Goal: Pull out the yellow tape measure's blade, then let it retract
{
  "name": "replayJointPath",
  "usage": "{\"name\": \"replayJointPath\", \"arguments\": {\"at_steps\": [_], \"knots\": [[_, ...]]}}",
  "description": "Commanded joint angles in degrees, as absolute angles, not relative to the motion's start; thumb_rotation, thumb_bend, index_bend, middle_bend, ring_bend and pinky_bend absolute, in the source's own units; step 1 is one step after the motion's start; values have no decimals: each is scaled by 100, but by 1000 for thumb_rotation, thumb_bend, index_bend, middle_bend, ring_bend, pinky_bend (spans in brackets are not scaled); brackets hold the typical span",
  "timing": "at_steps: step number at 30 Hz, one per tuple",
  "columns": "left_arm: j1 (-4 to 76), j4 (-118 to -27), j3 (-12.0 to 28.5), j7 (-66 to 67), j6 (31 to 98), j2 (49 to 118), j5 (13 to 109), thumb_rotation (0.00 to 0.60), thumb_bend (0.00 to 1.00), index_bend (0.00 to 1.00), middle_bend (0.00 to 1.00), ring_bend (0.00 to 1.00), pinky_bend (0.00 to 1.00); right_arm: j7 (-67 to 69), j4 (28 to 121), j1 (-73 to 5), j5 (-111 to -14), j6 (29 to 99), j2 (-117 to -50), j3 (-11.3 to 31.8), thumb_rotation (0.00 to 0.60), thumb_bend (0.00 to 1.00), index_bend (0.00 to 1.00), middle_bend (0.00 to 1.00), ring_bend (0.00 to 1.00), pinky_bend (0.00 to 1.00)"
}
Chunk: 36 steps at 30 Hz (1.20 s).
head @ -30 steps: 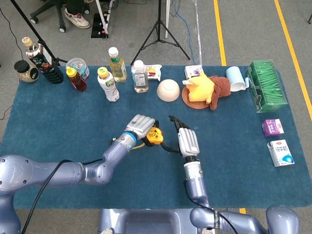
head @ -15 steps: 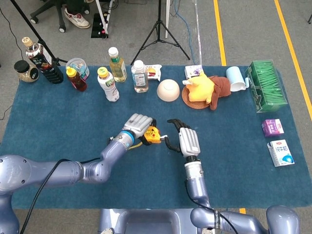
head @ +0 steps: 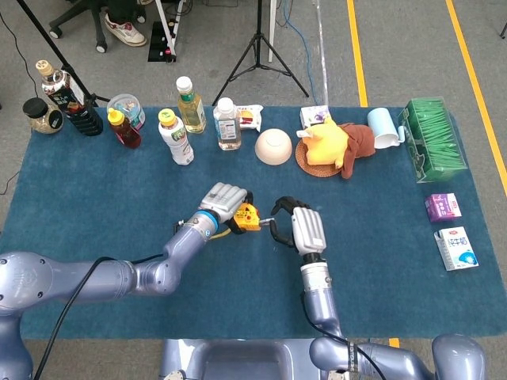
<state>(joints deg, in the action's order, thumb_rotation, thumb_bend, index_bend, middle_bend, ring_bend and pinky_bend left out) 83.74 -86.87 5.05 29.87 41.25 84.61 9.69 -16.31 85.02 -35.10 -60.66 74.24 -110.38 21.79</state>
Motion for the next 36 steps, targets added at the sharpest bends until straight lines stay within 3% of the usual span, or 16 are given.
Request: {"name": "replayJointPath", "arguments": {"at_steps": [1,12,36], "knots": [[8381,-8669,496,2998,4117,8467,965,579,324,615,479,415,494,-1619,8496,-3503,-6060,7414,-11034,2180,542,502,501,348,361,321],[8371,-8647,457,3024,4131,8448,1005,579,323,615,479,415,494,-1587,8503,-3468,-6085,7428,-10997,2176,550,600,570,396,396,335],[8034,-8891,249,2968,4209,8082,1485,588,324,615,479,415,494,-1420,8605,-3286,-6212,7526,-10706,2160,547,610,573,399,408,342]]}}
